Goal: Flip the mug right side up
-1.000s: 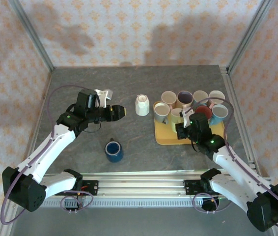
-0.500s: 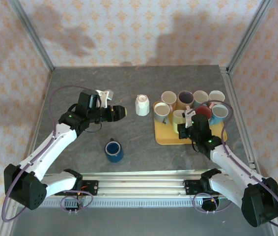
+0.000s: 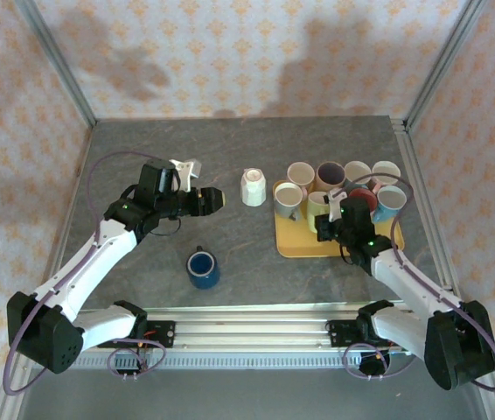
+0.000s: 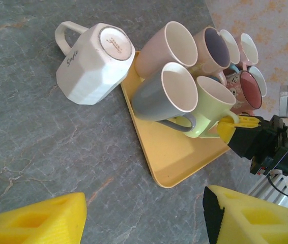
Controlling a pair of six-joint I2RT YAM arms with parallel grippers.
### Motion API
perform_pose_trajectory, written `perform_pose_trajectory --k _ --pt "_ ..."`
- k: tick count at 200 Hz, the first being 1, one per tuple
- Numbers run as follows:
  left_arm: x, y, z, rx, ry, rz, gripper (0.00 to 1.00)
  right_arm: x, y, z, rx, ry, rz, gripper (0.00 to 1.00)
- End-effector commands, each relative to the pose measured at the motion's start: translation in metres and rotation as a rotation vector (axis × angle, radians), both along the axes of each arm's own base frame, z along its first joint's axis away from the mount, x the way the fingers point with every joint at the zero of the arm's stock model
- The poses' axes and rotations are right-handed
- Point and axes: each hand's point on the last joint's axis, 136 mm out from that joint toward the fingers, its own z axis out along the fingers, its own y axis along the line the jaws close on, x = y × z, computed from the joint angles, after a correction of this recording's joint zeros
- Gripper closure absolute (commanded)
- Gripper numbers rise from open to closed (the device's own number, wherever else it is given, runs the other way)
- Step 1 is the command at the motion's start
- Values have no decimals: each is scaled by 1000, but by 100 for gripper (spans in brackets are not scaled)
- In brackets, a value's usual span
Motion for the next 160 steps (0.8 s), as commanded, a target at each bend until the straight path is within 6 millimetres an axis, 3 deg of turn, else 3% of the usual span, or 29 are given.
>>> perform_pose_trajectory --k 1,66,160 --pt "4 1 2 29 -38 -7 37 13 3 21 3 -46 4 100" --pt "3 3 8 54 -53 -15 37 10 2 11 -4 40 -6 96" --pt "0 7 11 74 -69 -14 36 -5 -5 0 -2 122 -50 71"
